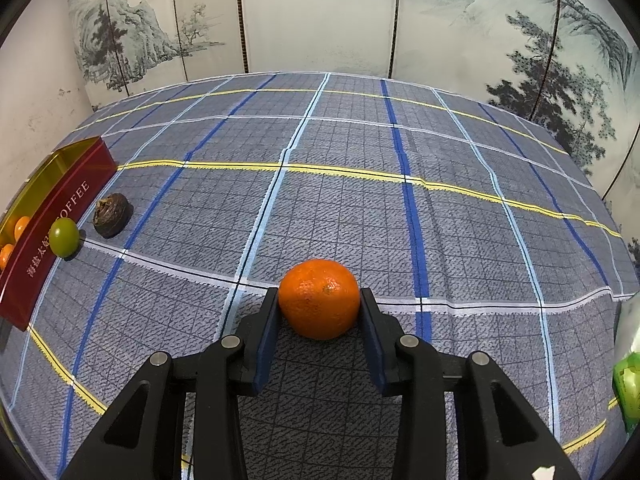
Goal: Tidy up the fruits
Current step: 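Open the left tool to release the tomato and lift it out, then carry the held mandarin into the red tin with the right tool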
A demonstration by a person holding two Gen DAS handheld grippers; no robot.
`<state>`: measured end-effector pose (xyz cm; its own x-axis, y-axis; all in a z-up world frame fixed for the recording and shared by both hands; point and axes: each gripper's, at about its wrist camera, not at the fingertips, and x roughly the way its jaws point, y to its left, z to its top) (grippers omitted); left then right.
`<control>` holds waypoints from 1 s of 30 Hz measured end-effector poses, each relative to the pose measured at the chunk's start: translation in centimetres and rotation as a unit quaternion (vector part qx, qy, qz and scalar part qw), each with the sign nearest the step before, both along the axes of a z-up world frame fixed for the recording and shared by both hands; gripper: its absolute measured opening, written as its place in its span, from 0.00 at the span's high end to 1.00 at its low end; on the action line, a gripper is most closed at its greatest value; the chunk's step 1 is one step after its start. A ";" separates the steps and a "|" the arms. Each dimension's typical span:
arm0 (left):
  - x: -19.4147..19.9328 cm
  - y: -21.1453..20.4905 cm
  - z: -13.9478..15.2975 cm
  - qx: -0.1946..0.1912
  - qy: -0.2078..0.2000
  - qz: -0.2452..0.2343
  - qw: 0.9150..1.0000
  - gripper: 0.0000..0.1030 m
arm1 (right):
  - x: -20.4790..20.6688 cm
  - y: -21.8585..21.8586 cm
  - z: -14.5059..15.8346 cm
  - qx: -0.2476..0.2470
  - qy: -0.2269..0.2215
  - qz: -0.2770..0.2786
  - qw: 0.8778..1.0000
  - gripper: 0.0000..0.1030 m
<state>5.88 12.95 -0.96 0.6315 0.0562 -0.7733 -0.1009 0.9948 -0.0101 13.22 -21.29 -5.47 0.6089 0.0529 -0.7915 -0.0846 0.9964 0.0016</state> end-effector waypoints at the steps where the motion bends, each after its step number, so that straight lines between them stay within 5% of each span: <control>1: -0.1 0.1 0.0 -0.001 0.000 0.002 1.000 0.42 | 0.0 0.0 0.0 0.000 0.000 -0.001 1.000 0.66; 14: -0.8 1.5 0.2 -0.009 -0.001 0.023 1.000 0.41 | -0.5 2.0 0.6 0.004 -0.002 0.010 1.000 0.66; 30: -1.4 3.7 0.3 -0.024 0.000 0.053 0.998 0.39 | -1.9 12.2 5.5 0.043 -0.036 0.140 0.989 0.66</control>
<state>4.49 16.67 -0.63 0.6232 0.0861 -0.7773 -0.2064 0.9768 -0.0573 11.28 -9.13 0.01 0.6148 0.2932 -0.7322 -0.3608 0.9301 0.0695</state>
